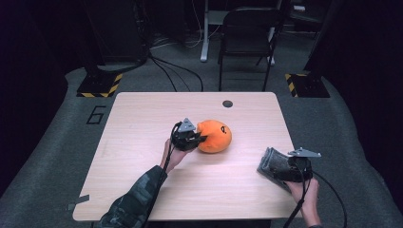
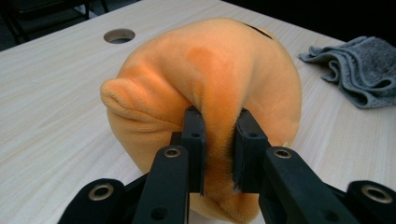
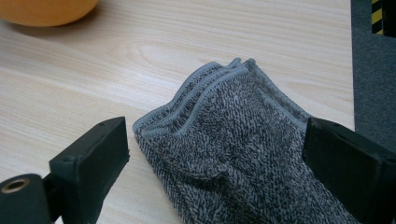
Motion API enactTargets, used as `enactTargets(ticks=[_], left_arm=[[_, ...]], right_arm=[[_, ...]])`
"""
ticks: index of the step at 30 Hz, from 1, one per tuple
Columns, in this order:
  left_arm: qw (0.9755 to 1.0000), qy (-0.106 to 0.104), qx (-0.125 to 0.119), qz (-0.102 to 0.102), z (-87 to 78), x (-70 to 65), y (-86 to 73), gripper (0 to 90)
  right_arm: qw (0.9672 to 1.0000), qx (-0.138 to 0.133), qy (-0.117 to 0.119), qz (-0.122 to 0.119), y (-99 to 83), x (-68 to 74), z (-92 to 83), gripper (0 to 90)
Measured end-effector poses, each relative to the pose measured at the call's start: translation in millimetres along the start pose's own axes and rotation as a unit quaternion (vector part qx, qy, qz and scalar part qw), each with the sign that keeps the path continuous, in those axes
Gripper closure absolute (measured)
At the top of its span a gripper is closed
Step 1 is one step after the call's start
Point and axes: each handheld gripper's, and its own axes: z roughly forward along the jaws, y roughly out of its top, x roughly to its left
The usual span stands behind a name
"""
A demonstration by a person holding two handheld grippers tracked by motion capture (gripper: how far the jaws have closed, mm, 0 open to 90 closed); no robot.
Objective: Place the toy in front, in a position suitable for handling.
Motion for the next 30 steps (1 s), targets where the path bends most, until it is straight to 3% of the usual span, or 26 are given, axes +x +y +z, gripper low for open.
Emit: enactTargets(ticks=[15,26,30], left_arm=[[0.9995,-0.006,-0.030,0.004,-34.6,-31.9,14.3,77.4],[0.9996,0.000,-0.027,0.001,-47.2,-60.7,-4.3,76.9],[0.9996,-0.003,-0.025,-0.013,-45.2,-68.0,-11.1,76.9]], right_arm=[[1.0000,-0.001,0.001,-0.001,-0.1,0.4,-1.2,6.6],[1.0000,-0.002,0.002,-0.008,-0.7,2.7,-0.8,6.6],[0.9999,0.002,0.001,-0.012,-0.8,3.7,0.5,6.6]])
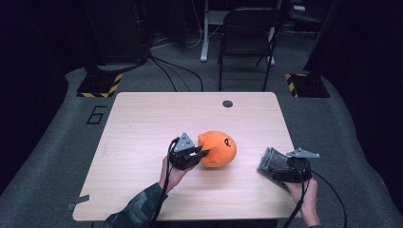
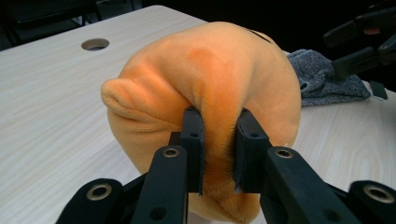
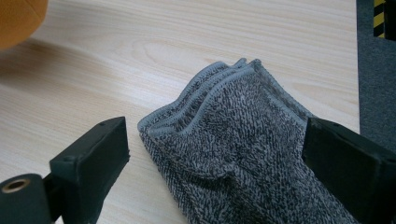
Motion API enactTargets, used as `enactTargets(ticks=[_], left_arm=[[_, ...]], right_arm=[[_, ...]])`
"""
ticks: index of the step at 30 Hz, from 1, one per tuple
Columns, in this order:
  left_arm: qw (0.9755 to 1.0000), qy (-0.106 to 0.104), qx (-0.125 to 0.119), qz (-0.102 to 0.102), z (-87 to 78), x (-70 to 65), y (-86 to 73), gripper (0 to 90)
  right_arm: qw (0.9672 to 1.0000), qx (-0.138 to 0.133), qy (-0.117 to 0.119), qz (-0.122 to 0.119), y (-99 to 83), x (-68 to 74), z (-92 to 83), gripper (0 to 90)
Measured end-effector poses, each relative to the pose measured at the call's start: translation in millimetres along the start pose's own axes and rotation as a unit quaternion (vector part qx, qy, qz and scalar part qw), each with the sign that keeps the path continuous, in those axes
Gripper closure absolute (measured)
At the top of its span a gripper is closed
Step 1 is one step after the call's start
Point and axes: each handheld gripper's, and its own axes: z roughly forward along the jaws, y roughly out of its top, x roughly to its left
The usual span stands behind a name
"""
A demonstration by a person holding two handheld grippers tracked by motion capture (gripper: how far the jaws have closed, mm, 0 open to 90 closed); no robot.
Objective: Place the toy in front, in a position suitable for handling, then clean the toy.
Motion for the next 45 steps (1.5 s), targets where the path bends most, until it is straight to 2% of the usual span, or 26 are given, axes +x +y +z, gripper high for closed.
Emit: enactTargets(ticks=[5,7,8,10,13,14,16,18,20,23,30,37,40,45], left_arm=[[0.9999,0.003,0.010,-0.002,6.1,-10.3,-8.8,76.7],[0.9999,0.006,0.013,-0.009,9.1,-12.1,-13.3,76.6],[0.9998,0.008,0.019,-0.005,11.5,-13.0,-15.7,76.4],[0.9995,0.012,0.031,-0.003,16.8,-12.2,-20.8,75.7],[0.9995,0.009,0.030,-0.001,16.2,-8.5,-21.1,73.2],[0.9995,0.011,0.028,-0.003,15.7,-8.3,-21.1,70.5],[0.9995,0.001,0.032,0.001,13.7,-7.6,-20.1,58.9],[0.9996,0.008,0.029,-0.003,10.3,-9.7,-19.4,43.0],[0.9997,0.009,0.024,0.002,4.4,-11.0,-18.1,31.3],[0.9996,0.004,0.025,0.013,-3.8,-13.8,-16.6,22.8],[0.9991,-0.009,0.040,0.012,-8.3,-10.7,-21.1,20.2],[0.9986,-0.012,0.048,0.018,-10.3,-9.3,-25.8,18.6],[0.9979,-0.011,0.059,0.024,-10.2,-8.0,-28.9,18.3],[0.9965,-0.011,0.081,0.020,-5.0,-3.6,-35.9,18.6]], right_arm=[[1.0000,0.000,-0.001,0.002,0.3,1.0,0.8,6.7],[1.0000,0.001,-0.002,0.003,0.3,1.2,1.4,6.7],[1.0000,0.001,-0.002,0.002,0.1,0.7,2.7,6.7],[1.0000,0.004,-0.001,0.000,0.1,0.9,3.8,6.8],[1.0000,0.006,-0.002,-0.005,-0.5,2.3,5.0,6.8],[1.0000,0.007,-0.002,-0.005,-0.8,2.9,5.0,6.7],[1.0000,0.006,-0.001,-0.002,-1.1,3.2,5.4,6.7],[1.0000,0.005,-0.001,-0.002,-0.9,2.3,5.0,6.7],[1.0000,0.003,-0.001,-0.003,0.0,1.6,3.8,6.7],[1.0000,-0.001,-0.002,-0.004,1.5,0.1,1.0,6.7],[0.9999,-0.006,-0.008,0.001,2.1,-1.9,-3.8,6.6],[1.0000,-0.007,-0.005,0.000,2.6,-2.3,-4.1,6.6],[0.9999,-0.009,-0.006,0.003,4.6,-0.8,-2.4,6.7],[1.0000,0.003,-0.005,0.000,4.5,0.2,6.2,6.6]])
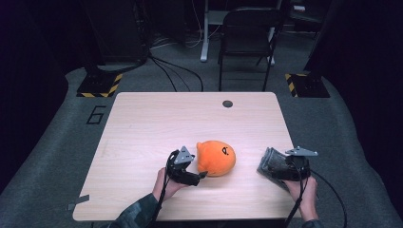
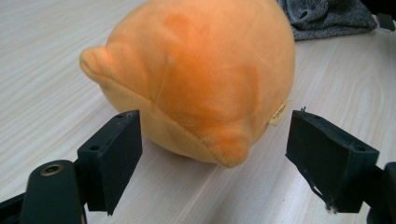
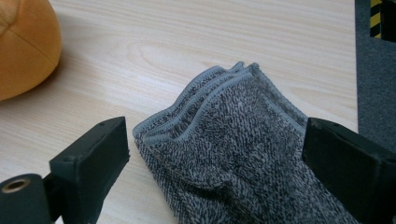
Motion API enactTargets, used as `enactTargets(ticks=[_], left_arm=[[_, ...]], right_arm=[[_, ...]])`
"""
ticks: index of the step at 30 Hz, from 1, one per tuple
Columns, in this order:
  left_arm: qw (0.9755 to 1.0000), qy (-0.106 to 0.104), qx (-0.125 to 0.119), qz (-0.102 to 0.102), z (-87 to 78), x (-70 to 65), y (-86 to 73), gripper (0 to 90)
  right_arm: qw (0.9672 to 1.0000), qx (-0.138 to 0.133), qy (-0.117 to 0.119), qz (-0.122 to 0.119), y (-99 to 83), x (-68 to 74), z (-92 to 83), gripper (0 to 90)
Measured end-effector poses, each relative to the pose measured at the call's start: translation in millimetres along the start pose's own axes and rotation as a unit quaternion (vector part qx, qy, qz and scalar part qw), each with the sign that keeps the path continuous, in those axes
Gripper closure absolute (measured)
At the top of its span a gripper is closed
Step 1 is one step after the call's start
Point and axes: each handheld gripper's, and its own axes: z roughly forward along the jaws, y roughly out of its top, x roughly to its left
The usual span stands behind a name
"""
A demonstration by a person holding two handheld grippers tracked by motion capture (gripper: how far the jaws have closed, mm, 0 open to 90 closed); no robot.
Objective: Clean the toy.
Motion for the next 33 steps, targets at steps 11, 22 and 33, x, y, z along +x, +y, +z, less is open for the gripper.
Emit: enactTargets(ticks=[11,22,33], left_arm=[[0.9997,-0.002,0.025,-0.007,8.4,4.2,-9.2,42.5],[0.9999,0.002,0.014,-0.005,12.5,5.4,-10.3,58.1],[0.9999,-0.004,0.010,-0.003,12.6,6.3,-11.5,69.8]], right_arm=[[0.9984,0.050,-0.023,0.008,-2.0,0.4,26.5,5.6],[0.9946,0.082,-0.045,0.045,-11.9,-20.3,43.6,6.9],[0.9975,0.064,-0.006,0.030,-11.3,-10.2,38.8,62.0]])
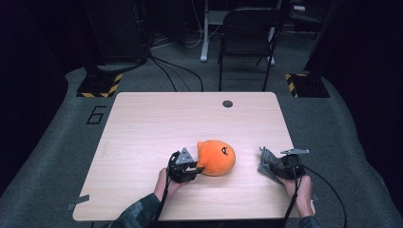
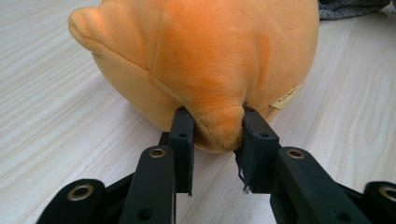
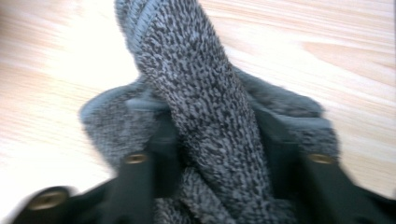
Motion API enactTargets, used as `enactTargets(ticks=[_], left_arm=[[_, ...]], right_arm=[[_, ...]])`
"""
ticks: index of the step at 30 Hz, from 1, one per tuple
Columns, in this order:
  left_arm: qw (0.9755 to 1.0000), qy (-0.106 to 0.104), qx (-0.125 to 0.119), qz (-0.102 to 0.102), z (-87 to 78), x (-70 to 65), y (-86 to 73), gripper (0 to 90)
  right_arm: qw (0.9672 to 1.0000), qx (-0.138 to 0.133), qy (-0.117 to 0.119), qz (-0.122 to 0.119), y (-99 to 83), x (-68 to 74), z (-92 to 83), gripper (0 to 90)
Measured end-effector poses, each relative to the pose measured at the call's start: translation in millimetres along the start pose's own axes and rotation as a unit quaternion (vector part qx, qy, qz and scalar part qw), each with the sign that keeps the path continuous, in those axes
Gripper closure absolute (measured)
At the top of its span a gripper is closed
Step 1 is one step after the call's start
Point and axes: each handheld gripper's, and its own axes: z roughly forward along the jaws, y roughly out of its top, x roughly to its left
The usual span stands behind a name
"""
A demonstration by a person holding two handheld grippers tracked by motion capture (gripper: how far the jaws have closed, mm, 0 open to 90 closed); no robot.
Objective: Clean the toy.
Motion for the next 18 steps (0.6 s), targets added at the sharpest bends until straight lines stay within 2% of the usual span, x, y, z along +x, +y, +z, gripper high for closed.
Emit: enactTargets(ticks=[4,10,16,18], left_arm=[[1.0000,0.001,-0.005,0.001,0.1,0.7,-0.2,70.8],[1.0000,0.001,-0.005,0.001,-0.3,1.0,0.0,70.9],[0.9999,0.002,-0.012,0.001,0.1,1.3,0.7,71.6],[0.9999,0.003,-0.013,0.002,0.1,1.7,0.7,71.9]], right_arm=[[0.9999,-0.009,0.008,-0.011,-0.3,1.2,-0.6,71.1],[0.9994,-0.029,0.016,-0.009,6.5,6.3,-9.5,72.7],[0.9961,-0.072,0.050,-0.016,24.3,18.8,-30.3,72.8],[0.9934,-0.091,0.066,-0.019,34.9,28.1,-40.1,72.8]])
